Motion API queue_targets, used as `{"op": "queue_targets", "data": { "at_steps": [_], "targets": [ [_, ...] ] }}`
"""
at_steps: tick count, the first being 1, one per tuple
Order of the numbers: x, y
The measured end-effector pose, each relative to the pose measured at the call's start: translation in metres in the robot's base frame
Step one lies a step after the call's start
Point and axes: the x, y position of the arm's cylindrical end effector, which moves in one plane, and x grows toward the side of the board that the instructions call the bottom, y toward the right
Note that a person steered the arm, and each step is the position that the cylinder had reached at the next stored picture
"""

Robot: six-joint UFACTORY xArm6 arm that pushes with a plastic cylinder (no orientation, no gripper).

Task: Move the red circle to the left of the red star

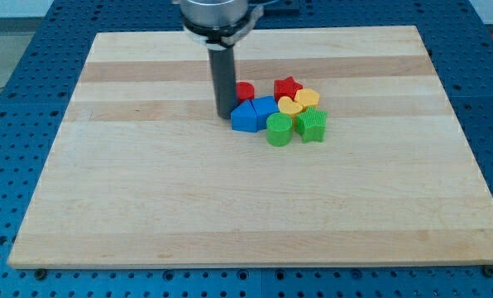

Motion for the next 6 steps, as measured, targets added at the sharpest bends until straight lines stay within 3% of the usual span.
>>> {"op": "queue_targets", "data": {
  "at_steps": [6],
  "targets": [
    [-0.01, 0.074]
  ]
}}
